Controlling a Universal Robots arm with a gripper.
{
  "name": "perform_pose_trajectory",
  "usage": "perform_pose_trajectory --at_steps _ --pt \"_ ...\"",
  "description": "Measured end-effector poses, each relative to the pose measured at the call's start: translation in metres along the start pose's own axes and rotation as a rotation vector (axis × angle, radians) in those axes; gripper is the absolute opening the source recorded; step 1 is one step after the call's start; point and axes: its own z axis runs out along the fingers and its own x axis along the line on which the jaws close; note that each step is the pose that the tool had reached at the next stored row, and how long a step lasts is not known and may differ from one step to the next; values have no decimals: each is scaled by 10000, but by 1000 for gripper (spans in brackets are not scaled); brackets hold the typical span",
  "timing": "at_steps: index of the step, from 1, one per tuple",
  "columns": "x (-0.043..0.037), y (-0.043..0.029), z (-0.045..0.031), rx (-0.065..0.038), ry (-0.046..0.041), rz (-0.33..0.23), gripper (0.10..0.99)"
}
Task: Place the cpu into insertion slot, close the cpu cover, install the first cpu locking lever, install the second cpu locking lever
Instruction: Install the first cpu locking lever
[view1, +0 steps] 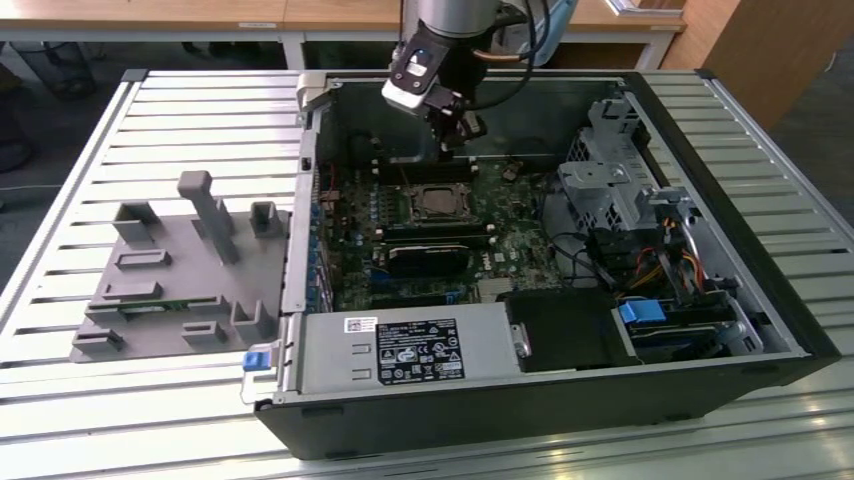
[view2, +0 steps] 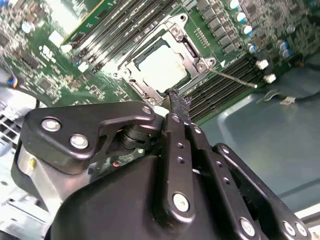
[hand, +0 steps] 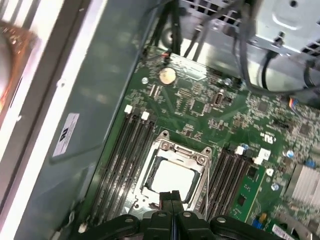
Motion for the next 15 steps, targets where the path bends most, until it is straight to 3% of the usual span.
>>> perform_pose_trajectory --at_steps 15 --pt "0 0 6 31 57 -2723 106"
